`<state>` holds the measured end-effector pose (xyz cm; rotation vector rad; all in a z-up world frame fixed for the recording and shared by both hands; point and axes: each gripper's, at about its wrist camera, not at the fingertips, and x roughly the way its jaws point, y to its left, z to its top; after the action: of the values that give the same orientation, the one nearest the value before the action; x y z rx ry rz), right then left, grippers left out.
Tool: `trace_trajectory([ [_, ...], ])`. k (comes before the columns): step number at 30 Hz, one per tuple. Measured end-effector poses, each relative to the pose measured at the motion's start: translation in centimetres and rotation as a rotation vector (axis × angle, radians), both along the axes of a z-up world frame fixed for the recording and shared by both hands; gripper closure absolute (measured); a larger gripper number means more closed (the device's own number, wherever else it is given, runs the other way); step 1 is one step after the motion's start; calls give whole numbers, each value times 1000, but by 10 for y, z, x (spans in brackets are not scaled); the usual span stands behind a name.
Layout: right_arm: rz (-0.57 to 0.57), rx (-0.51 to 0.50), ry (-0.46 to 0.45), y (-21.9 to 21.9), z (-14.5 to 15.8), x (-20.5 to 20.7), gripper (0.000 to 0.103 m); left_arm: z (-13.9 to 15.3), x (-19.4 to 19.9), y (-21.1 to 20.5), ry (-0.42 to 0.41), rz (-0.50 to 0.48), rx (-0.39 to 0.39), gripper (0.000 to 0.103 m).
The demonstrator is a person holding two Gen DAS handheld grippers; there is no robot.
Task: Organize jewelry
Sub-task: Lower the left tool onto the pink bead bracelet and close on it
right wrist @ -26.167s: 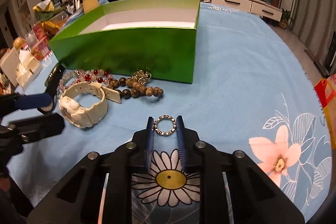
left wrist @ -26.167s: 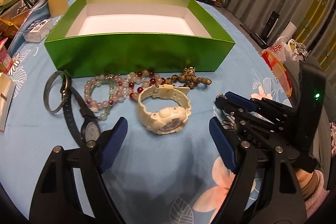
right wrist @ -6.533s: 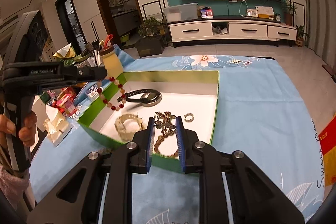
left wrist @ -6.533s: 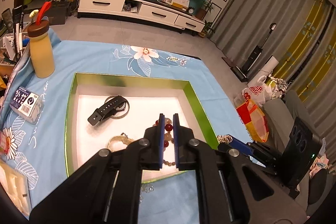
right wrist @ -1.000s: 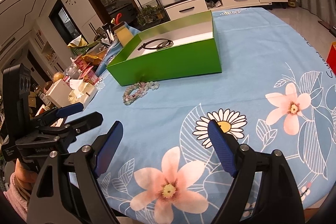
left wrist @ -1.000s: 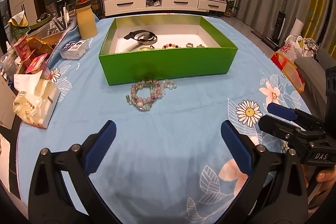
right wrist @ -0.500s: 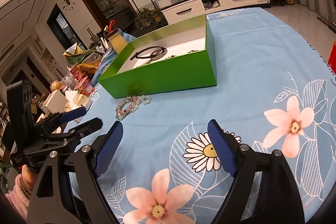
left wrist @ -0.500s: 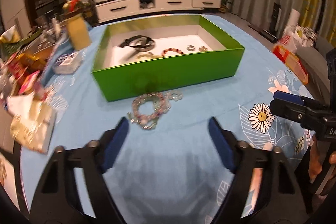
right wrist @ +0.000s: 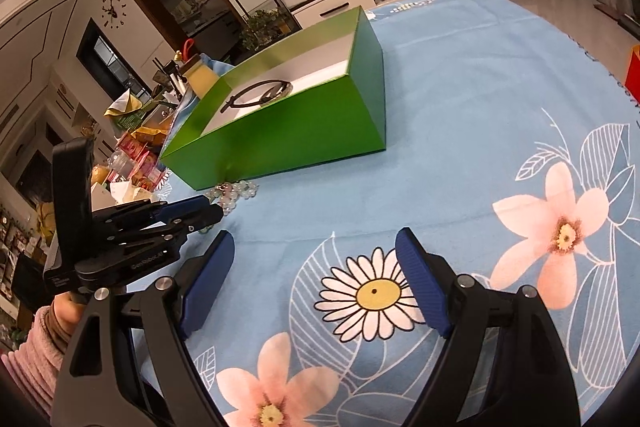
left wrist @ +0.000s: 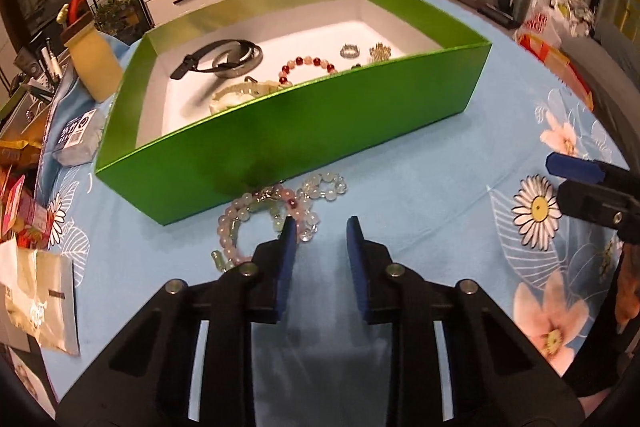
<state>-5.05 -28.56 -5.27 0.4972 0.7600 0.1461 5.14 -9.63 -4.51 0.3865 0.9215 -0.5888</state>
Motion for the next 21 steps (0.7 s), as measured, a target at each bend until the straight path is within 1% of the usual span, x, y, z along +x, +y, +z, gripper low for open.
trace_trajectory([
  [1, -2, 5, 3, -1, -1, 0, 20, -2, 1, -1, 4, -1, 8, 79],
  [3, -4, 9, 6, -3, -2, 0, 20, -3, 3, -2, 5, -3, 19, 80],
  [4, -5, 10, 7, -3, -3, 0, 20, -4, 5, -3, 9, -5, 21, 82],
  [6, -6, 11, 9, -5, -3, 0, 20, -4, 5, -3, 8, -4, 33, 85],
  [8, -6, 11, 13, -5, -4, 0, 20, -6, 10, -1, 9, 27, 42, 85],
  [10, -6, 11, 16, -4, -5, 0, 20, -8, 15, 5, 44, 42, 20, 85],
  [12, -4, 11, 17, -5, -5, 0, 20, -11, 16, 6, 52, 38, 28, 85],
  [14, -3, 9, 18, -4, -4, 1, 20, -11, 14, 4, 46, 25, 37, 86],
  [17, -4, 8, 25, -4, -6, 2, 20, -10, 12, 2, 43, 19, 32, 90],
  [18, -4, 9, 28, -4, -6, 3, 20, -9, 12, 1, 42, 22, 31, 96],
  [21, 0, 3, 38, -1, -7, 5, 20, -9, 11, 2, 45, 45, 15, 96],
])
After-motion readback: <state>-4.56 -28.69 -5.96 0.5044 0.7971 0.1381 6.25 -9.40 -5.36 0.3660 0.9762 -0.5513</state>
